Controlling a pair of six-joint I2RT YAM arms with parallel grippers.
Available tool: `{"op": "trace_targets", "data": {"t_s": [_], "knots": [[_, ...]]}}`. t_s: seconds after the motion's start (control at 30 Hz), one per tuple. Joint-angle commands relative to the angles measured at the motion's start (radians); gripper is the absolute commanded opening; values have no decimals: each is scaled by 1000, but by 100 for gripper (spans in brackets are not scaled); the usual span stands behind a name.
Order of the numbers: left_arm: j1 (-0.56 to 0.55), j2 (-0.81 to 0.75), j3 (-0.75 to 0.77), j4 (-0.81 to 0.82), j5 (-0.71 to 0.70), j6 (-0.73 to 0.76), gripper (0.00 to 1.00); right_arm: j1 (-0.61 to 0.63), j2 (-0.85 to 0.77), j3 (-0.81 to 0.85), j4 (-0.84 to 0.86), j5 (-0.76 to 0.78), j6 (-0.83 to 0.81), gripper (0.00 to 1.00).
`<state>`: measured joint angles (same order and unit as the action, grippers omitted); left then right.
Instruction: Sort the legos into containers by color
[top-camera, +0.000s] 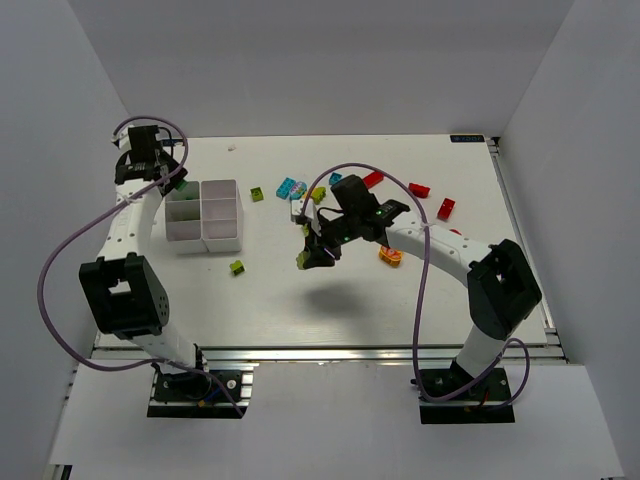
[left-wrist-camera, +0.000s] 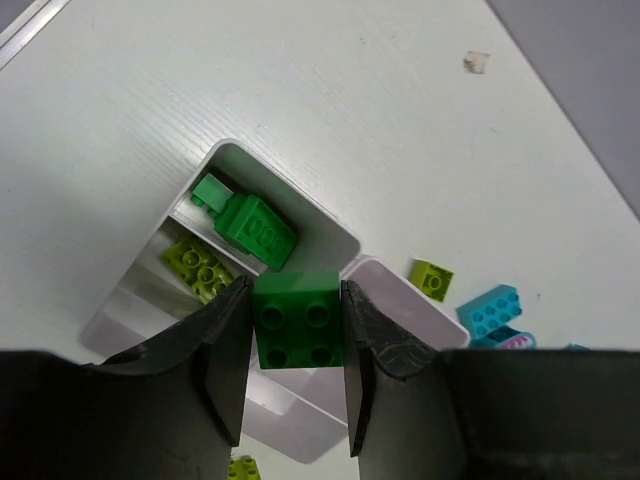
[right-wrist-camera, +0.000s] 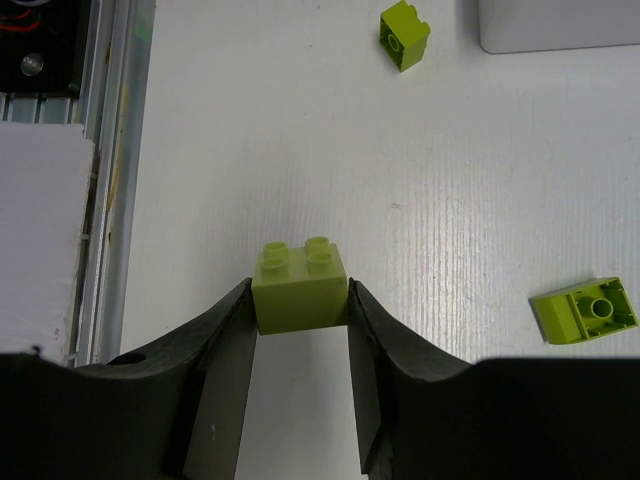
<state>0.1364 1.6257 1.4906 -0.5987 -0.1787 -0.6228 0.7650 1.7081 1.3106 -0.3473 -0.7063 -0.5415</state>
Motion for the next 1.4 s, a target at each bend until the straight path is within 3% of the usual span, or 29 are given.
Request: {"op": "trace_targets", "data": {"t_s": [0.0, 0.27, 0.37, 0.4, 0.9, 1.13, 1.37], "knots": [[5, 20, 30, -3, -47, 21, 3, -7, -39, -7, 42, -25, 11, 0], [5, 74, 31, 23, -54, 12, 9, -16, -36, -1, 41, -35, 9, 0], [5, 94, 37, 30, -61, 11, 20, -18, -38, 1, 39, -38, 9, 0], [5, 100, 40, 28, -62, 11, 28, -16, -38, 1, 37, -38, 9, 0], [5, 128, 46, 34, -58, -5, 60, -18, -36, 6, 28, -39, 3, 0], [5, 60, 28, 33, -44, -15, 62, -18, -21, 21, 22, -39, 0, 0], [3, -200, -133, 54, 31, -29, 57, -4, 57, 122, 68, -47, 20, 0]]}}
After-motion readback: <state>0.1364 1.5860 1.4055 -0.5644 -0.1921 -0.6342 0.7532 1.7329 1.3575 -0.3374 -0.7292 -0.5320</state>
